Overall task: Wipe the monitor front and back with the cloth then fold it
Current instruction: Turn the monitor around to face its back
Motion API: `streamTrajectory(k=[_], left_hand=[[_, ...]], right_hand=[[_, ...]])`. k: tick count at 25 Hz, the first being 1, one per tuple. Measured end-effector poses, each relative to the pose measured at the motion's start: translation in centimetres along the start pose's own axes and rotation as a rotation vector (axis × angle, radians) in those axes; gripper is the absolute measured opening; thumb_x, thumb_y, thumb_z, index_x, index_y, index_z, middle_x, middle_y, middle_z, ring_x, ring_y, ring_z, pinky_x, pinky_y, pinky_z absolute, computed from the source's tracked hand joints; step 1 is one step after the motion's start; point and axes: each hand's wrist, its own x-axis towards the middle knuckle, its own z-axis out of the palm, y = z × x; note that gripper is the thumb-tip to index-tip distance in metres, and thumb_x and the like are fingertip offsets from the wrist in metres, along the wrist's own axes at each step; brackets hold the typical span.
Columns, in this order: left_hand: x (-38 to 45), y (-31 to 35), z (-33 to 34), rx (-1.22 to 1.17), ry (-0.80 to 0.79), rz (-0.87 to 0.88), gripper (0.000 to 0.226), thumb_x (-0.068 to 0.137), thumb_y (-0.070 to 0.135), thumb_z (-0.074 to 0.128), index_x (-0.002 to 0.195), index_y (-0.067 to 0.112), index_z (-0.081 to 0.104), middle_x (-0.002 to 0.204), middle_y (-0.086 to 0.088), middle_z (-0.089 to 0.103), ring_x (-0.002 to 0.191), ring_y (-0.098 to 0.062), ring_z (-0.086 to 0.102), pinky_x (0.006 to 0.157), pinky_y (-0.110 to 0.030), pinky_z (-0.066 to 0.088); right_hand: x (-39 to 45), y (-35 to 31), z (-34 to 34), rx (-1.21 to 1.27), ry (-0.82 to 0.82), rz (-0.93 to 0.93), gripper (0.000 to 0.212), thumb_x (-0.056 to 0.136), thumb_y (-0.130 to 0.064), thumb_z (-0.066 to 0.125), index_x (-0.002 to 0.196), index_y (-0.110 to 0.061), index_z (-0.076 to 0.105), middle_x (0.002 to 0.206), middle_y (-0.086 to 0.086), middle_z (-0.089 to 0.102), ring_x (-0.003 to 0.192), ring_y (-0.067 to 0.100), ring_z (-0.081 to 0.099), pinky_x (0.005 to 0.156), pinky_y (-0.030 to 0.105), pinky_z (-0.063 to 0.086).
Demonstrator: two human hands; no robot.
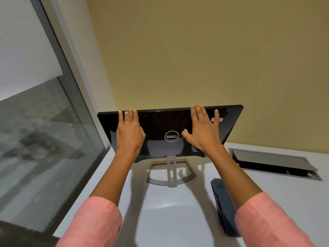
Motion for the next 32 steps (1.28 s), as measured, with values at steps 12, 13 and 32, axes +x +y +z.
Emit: streamTrajectory(k=[12,13,32], left_hand=[[1.9,-2.3,1.0,-0.046,-0.041,0.101,0.062,0.091,0.005,0.042,0.146,-0.002,0.015,0.153,-0.020,0.022,0.142,-0.032,0.018,0.118,-0.037,-0.001],[2.1,-2.5,1.1,-0.047,-0.046,0.111,0.062,0.091,0.005,0.042,0.147,-0.002,0.015,0.153,-0.020,0.021,0.142,-0.031,0.018,0.119,-0.037,-0.001],[2.1,-2.9,3.1,-0.121,-0.106,0.124,0.074,0.089,0.017,0.044,0.148,-0.002,0.003,0.155,-0.024,0.001,0.145,-0.033,0.002,0.115,-0.042,-0.008]], right_hand=[[1.3,-1.5,0.4,0.006,-0.051,0.087,0.085,0.087,-0.047,0.042,0.151,-0.011,-0.001,0.159,0.006,-0.002,0.146,0.018,-0.008,0.115,0.051,-0.007],[1.3,-1.7,0.4,0.004,-0.054,0.093,0.086,0.087,-0.047,0.043,0.151,-0.010,-0.001,0.159,0.006,-0.002,0.146,0.018,-0.008,0.115,0.051,-0.007],[0.7,-2.7,1.3,0.027,-0.027,0.108,0.092,0.083,-0.037,0.052,0.150,-0.009,-0.004,0.159,0.006,-0.007,0.146,0.019,-0.011,0.114,0.055,-0.005]])
